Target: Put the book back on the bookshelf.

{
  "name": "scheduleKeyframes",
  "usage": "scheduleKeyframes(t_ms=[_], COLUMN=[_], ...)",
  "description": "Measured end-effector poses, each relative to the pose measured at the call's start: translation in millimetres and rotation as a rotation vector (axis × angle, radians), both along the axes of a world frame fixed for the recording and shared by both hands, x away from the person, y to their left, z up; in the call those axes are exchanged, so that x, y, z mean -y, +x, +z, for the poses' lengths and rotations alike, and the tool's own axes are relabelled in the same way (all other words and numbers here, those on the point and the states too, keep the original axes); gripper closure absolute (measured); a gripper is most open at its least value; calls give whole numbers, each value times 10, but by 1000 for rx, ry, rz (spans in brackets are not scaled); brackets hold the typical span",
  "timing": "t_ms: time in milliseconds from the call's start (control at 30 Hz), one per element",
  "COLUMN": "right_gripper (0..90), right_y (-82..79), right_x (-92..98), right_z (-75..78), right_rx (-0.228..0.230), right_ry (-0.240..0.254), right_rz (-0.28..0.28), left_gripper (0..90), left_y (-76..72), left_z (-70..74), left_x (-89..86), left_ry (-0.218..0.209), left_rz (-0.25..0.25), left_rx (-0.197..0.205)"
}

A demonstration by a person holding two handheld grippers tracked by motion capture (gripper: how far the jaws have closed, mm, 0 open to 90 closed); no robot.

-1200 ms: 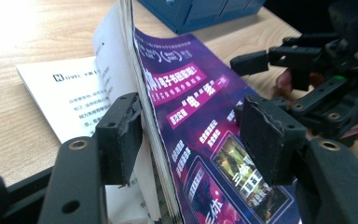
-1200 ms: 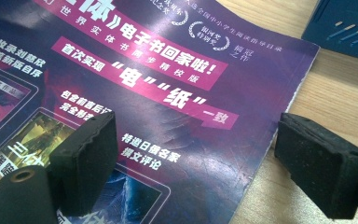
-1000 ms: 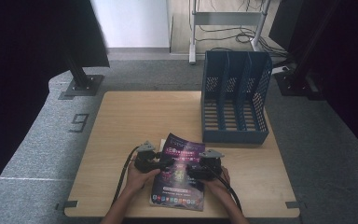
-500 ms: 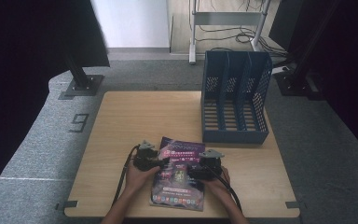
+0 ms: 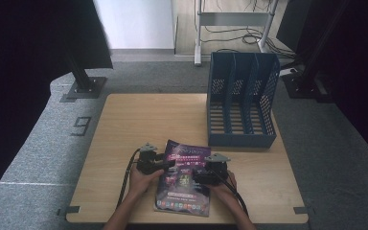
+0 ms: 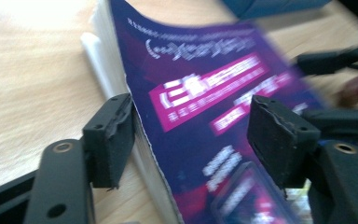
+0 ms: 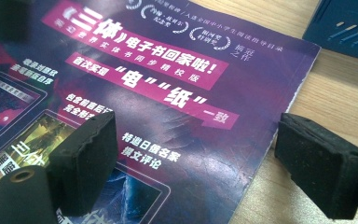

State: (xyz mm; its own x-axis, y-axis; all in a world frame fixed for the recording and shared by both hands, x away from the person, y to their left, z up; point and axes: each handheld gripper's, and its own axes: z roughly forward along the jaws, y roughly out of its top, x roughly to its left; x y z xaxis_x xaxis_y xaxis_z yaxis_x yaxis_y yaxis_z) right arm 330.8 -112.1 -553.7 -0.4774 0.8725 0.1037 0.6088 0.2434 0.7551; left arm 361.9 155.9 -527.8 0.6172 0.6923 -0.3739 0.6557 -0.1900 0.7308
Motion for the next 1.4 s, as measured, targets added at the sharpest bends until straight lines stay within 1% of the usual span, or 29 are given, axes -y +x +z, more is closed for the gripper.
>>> scheduleKeyframes(t_ms=[33,67,100,233,300,400,467,500,567,600,633,667,800,900,967,1033,1100,1200,1300,1400], right_gripper=[131,131,132,132,132,132,132,132,132,132,133,133,134,133,134,133,134,134,134,135], right_y=[0,-1,-1,-6,-5,-5,-4,-4,-4,-5,-6,-7,-12,-12,-12,-13,-15,-16,-16,-18], right_x=[0,0,0,0,0,2,4,5,5,5,5,7,5,7,8,7,9,8,8,6], right_z=[-1,0,-1,-1,-1,-1,-1,-1,-1,-1,-1,-1,-1,-1,0,-1,1,1,2,2], right_rx=[1,0,0,1,1,1,2,1,1,1,2,2,5,6,6,7,8,12,14,18], right_ry=[0,0,1,1,1,1,1,1,1,1,1,0,-2,-3,-4,-4,-6,-8,-11,-13], right_rz=[0,-1,-1,-1,0,2,4,4,5,4,5,6,8,11,14,14,17,19,21,23], left_gripper=[358,363,368,384,393,413,429,450,482,496,517,532,580,573,573,580,613,626,618,559], left_y=[-9,-21,-31,-35,6,68,90,93,110,115,114,113,96,88,85,86,83,88,101,122], left_z=[18,22,18,-31,-54,-36,-12,-5,-11,-23,-33,-37,-3,-17,-32,-23,-12,-12,-30,-53], left_x=[9,27,50,120,124,130,154,171,202,219,225,225,222,257,271,262,259,252,247,237], left_ry=[-25,-40,-33,30,55,72,78,86,121,153,165,167,147,172,180,172,165,162,156,149], left_rz=[-25,-42,-55,-60,-50,-52,-58,-56,-56,-46,-41,-41,-57,-65,-63,-62,-63,-68,-72,-69], left_rx=[-8,-12,-10,4,-6,-18,-10,3,7,8,10,10,13,11,7,12,17,13,-3,-24])
